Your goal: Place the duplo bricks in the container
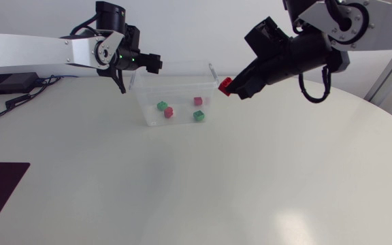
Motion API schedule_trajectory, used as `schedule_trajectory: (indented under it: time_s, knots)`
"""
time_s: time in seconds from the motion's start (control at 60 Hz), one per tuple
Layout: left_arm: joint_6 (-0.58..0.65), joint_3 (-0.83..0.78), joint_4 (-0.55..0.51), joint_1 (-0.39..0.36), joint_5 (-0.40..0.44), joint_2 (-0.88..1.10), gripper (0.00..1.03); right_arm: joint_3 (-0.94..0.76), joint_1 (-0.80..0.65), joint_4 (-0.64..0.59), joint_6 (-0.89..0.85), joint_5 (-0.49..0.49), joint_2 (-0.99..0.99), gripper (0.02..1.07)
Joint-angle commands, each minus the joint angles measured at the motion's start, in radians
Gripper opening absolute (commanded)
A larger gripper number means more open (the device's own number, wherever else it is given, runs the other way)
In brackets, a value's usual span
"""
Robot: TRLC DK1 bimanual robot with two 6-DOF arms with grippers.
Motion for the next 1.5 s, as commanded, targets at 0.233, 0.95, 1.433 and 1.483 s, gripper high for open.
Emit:
schedule_trajectory:
  time_s: [0.233, 0.95, 1.433, 1.483]
  knots:
    - [-0.038, -0.289, 0.047, 0.027, -0.006, -0.411, 0.99, 0.162, 0.012, 0.109, 0.093, 0.020, 0.170, 0.22]
    - [0.016, -0.708, -0.139, -0.005, -0.006, -0.919, 0.99, 0.460, 0.047, 0.205, 0.167, 0.077, 0.453, 0.22]
    - [0.031, -0.847, -0.236, -0.005, -0.006, -1.124, 0.99, 0.639, 0.070, 0.224, 0.191, 0.206, 0.653, 1.01]
    - [0.031, -0.863, -0.237, -0.003, -0.006, -1.143, 0.99, 0.635, 0.073, 0.225, 0.193, 0.213, 0.647, 1.03]
